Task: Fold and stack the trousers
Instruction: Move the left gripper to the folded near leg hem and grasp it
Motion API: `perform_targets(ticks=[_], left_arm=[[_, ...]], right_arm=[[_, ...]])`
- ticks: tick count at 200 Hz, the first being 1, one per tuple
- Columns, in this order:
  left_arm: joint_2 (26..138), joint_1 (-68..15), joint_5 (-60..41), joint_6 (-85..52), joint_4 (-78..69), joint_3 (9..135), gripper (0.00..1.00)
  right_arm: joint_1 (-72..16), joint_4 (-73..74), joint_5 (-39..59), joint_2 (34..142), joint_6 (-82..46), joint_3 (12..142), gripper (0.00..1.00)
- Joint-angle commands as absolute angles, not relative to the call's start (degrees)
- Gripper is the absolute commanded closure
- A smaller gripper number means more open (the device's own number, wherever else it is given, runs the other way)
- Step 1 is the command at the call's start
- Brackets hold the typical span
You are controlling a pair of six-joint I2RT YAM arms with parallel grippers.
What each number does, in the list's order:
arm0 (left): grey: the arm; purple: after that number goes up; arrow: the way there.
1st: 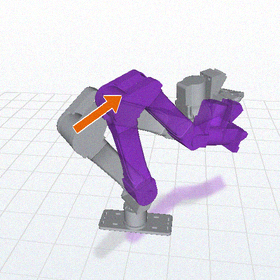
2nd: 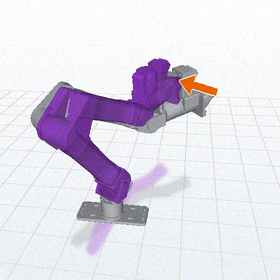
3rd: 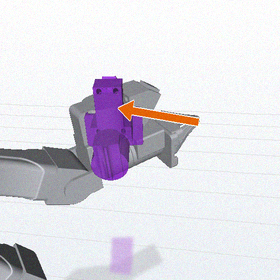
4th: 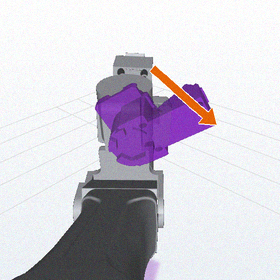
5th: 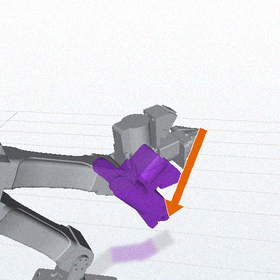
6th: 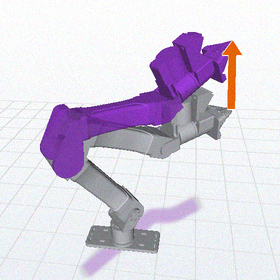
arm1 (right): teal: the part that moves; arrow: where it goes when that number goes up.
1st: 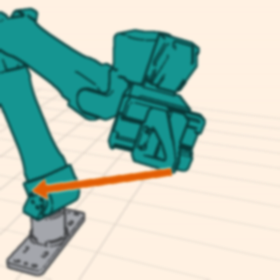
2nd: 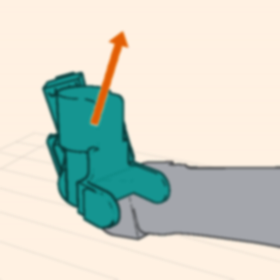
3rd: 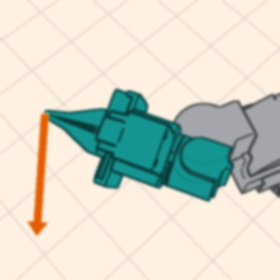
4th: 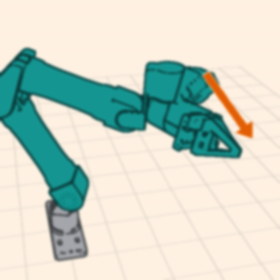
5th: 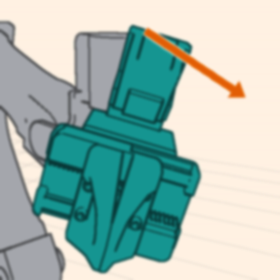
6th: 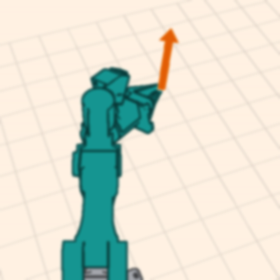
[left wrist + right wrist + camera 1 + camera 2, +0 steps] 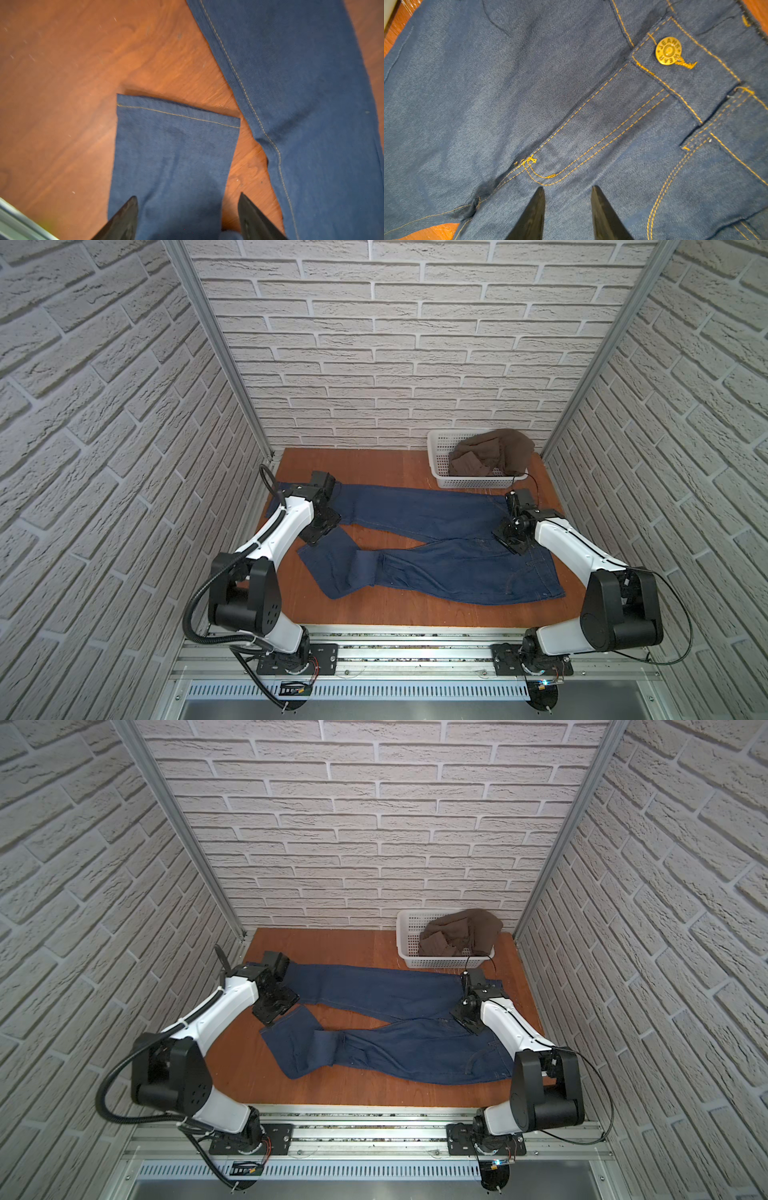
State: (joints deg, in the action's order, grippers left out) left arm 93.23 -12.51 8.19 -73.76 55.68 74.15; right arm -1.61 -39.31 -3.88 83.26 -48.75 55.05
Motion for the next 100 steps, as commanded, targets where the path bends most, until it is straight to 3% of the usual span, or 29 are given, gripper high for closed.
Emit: perform_targets(ticks=[1, 100], left_arm=[[99.87, -13.15, 10.36, -80.84, 63.61, 80.27, 0.24], [116.29, -14.76, 9.83, -85.06, 61.61, 89.28, 0.28]], right_arm=[[-1.38, -37.95, -3.58, 83.63, -47.9, 54.86, 0.61], [-1.33, -37.85, -3.3, 84.18, -47.02, 55.4, 0.61]])
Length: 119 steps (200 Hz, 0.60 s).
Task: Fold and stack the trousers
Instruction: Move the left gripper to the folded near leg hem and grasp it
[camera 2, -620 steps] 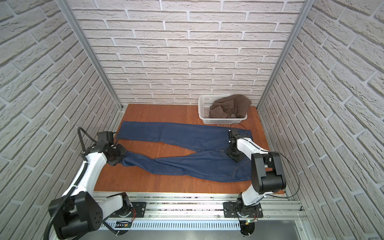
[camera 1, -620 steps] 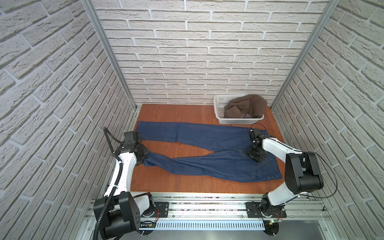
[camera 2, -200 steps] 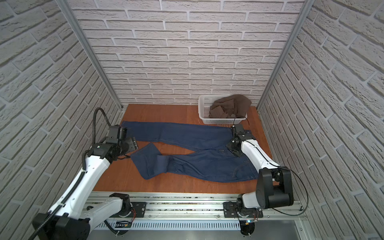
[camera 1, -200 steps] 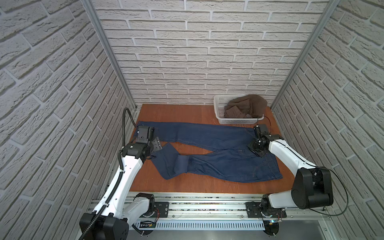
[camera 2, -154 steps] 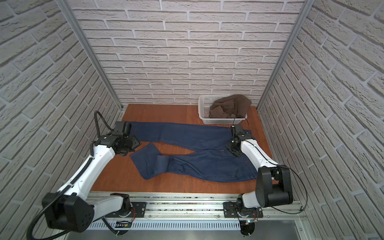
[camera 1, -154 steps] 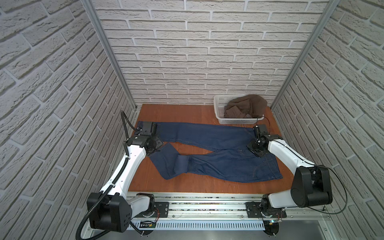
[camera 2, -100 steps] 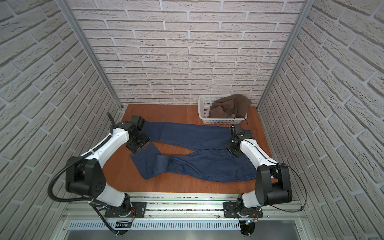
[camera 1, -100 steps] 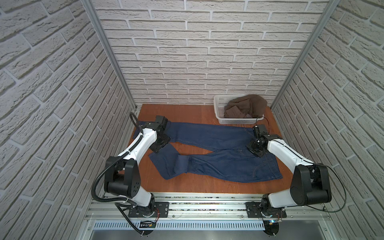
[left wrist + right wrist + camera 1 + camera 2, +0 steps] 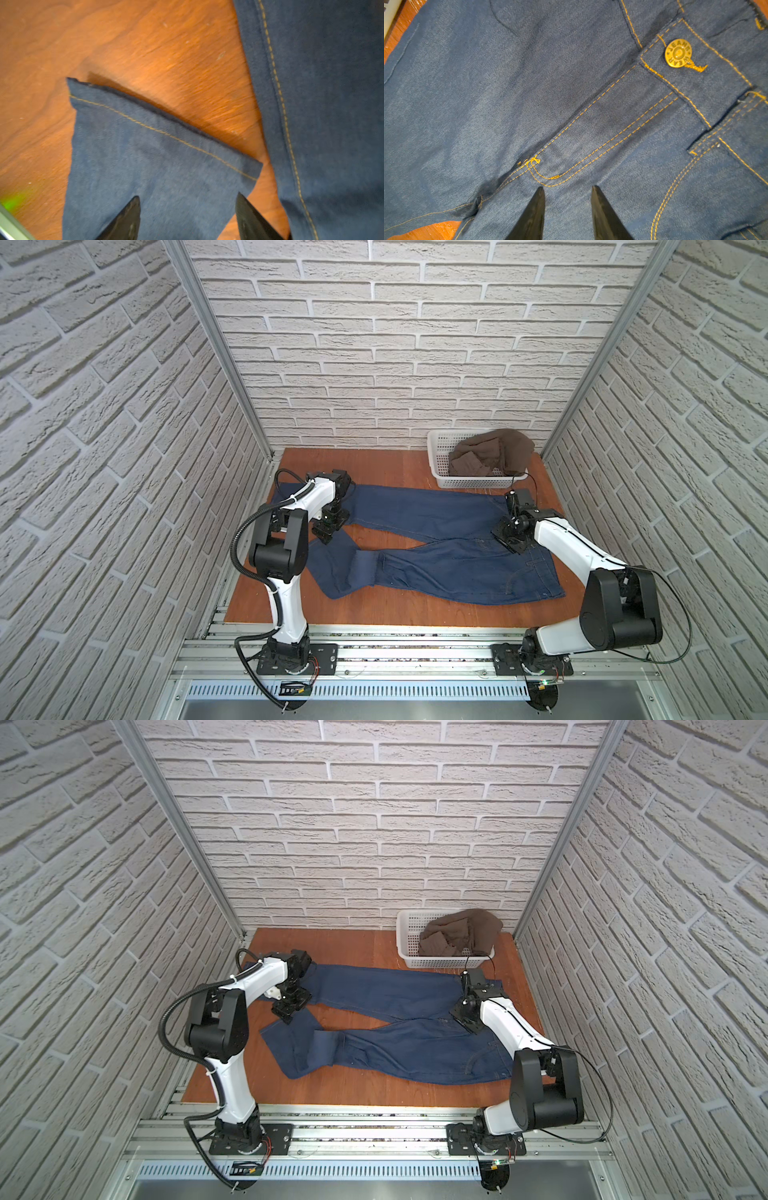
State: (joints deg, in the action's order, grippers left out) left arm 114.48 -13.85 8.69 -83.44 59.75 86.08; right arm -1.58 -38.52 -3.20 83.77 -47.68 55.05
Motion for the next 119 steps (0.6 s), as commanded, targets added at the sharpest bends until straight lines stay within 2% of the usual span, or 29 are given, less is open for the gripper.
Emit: perform_targets(ticks=[1, 58, 119], left_arm=[[116.42, -14.76, 9.88, -85.02, 61.61, 89.42, 0.28], [120.9, -15.16, 12.12, -85.46, 64.75, 93.72, 0.27], [123.57, -15.03, 11.95, -83.89, 65.36, 91.87, 0.39]], right_arm=[[-1.32, -37.91, -3.32, 84.19, -47.02, 55.43, 0.61], [-1.23, -38.14, -3.77, 84.25, -46.84, 55.72, 0.61], [-1.14, -37.11, -3.76, 83.89, -47.5, 54.0, 0.61]])
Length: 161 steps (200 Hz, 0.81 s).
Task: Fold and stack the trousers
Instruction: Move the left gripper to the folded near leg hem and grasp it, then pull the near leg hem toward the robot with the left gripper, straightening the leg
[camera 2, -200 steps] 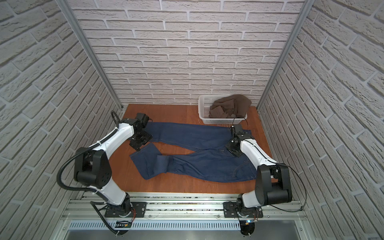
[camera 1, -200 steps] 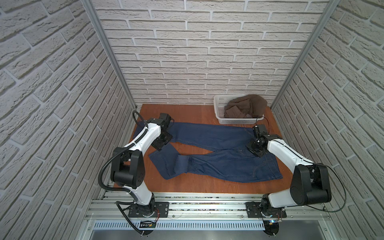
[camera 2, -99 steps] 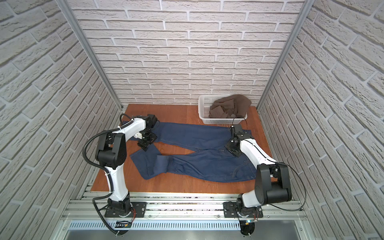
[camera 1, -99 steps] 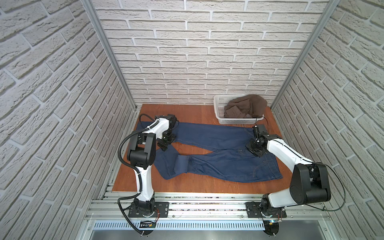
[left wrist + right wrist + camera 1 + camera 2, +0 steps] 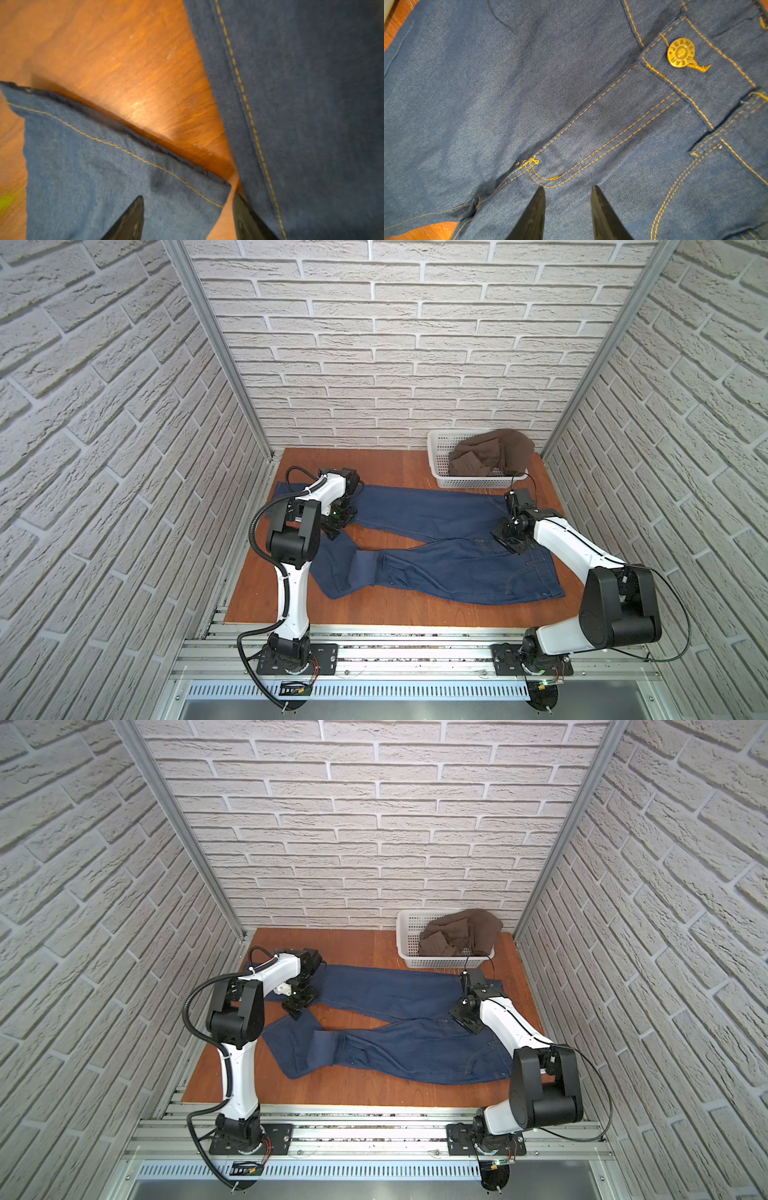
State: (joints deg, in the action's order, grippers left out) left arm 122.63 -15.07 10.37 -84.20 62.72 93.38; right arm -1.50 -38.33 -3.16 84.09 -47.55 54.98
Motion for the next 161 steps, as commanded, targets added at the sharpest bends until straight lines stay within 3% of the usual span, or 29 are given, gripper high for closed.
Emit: perform_targets(ticks=[1, 27, 70, 161], left_arm=[[123.53, -15.03, 11.95, -83.87, 65.29, 91.86, 0.39], [123.07, -15.03, 12.04, -83.47, 65.02, 91.47, 0.52], [118.93, -14.16, 11.9, -82.49, 61.7, 85.75, 1.0], [91.13, -7.46, 17.56, -69.23, 51.44, 86.47, 1.0]], right_arm=[[-1.14, -37.1, -3.77, 83.87, -47.53, 54.03, 0.61], [-1.01, -37.08, -3.77, 83.68, -47.34, 53.39, 0.61], [-0.46, -37.26, -3.95, 82.8, -47.02, 52.76, 0.61], [0.79, -38.65, -2.01, 85.16, -48.86, 51.66, 0.62]])
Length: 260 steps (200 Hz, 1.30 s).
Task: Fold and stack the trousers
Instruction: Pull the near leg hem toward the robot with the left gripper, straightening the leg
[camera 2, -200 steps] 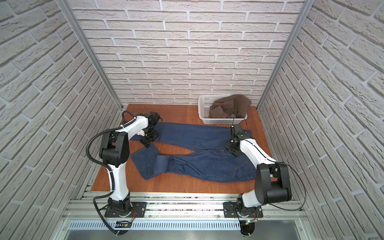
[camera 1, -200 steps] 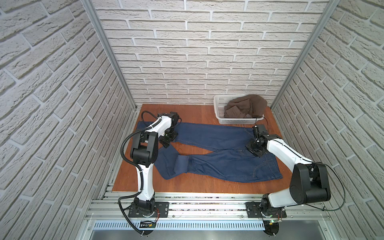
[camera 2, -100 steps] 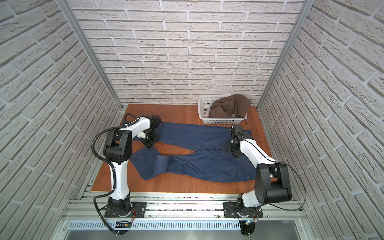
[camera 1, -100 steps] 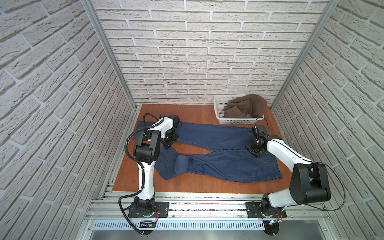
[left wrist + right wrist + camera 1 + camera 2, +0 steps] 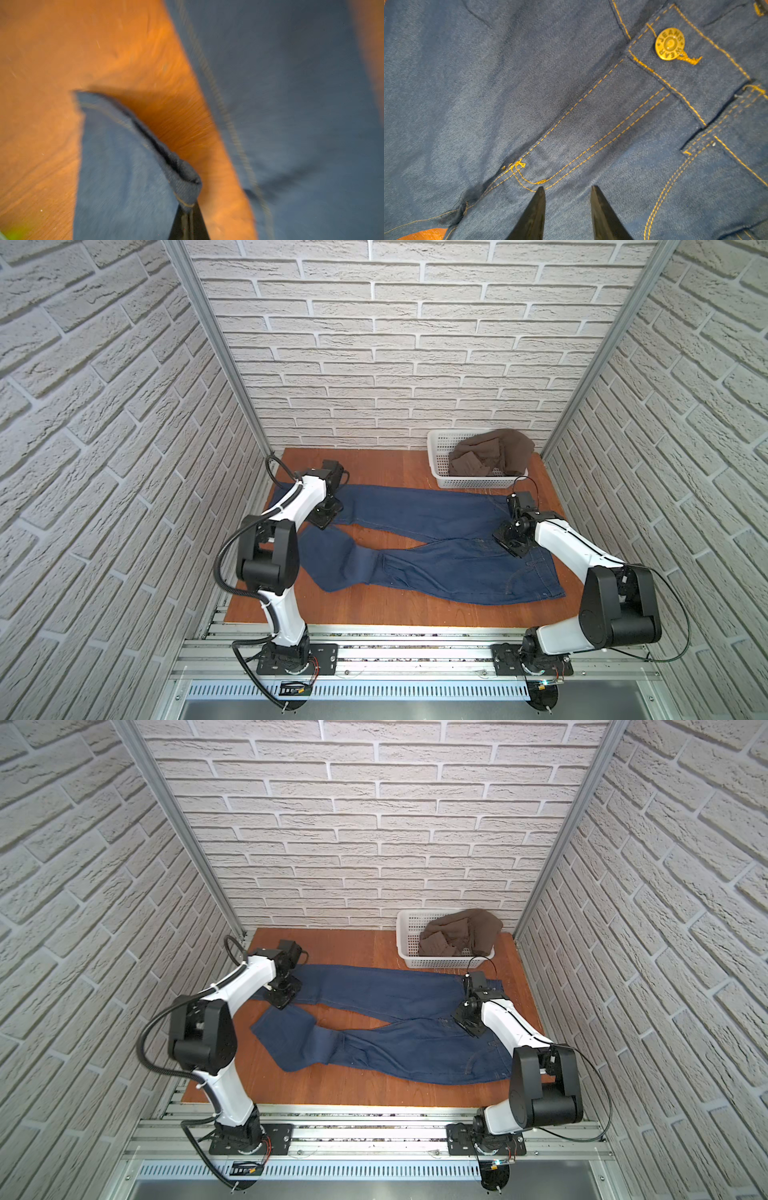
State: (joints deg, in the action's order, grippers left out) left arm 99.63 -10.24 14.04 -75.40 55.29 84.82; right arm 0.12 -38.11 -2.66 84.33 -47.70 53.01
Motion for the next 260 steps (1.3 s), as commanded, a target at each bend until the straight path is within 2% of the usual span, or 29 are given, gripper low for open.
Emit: perform_targets(ticks=[1, 26, 62, 100, 136, 179, 236, 248, 260], left_arm=[[90.79, -7.33, 17.53, -69.11, 51.21, 86.39, 1.0], [78.95, -4.22, 15.15, -66.64, 41.59, 79.16, 1.0], [55.44, 0.64, 10.26, -62.14, 23.91, 59.7, 1.0], [32.51, 6.59, 11.19, -59.11, 26.22, 47.86, 1.0], [19.04, 9.31, 14.4, -56.04, 29.14, 43.08, 1.0], [13.87, 9.37, 25.66, -58.76, 41.37, 41.68, 1.0], [20.45, 9.42, 32.84, -65.27, 49.3, 41.05, 1.0], [21.81, 9.49, 33.89, -65.75, 49.88, 41.16, 0.95], [22.72, 9.64, 34.93, -66.4, 50.54, 41.16, 0.94]], right_arm=[[0.79, -38.62, -2.02, 85.21, -48.86, 51.63, 0.62], [1.37, -38.91, -2.37, 85.1, -49.98, 50.35, 0.62], [2.67, -39.94, -4.37, 84.16, -50.71, 49.0, 0.62], [3.95, -40.58, -5.08, 85.02, -51.15, 48.72, 0.62], [4.65, -41.24, -5.88, 87.48, -51.65, 49.23, 0.62], [5.34, -40.99, -7.94, 87.44, -53.3, 47.99, 0.62], [6.64, -40.79, -8.85, 88.02, -53.61, 46.48, 0.62], [7.15, -40.43, -9.02, 87.74, -53.61, 45.93, 0.62], [7.68, -40.16, -9.18, 87.45, -53.7, 45.51, 0.63]])
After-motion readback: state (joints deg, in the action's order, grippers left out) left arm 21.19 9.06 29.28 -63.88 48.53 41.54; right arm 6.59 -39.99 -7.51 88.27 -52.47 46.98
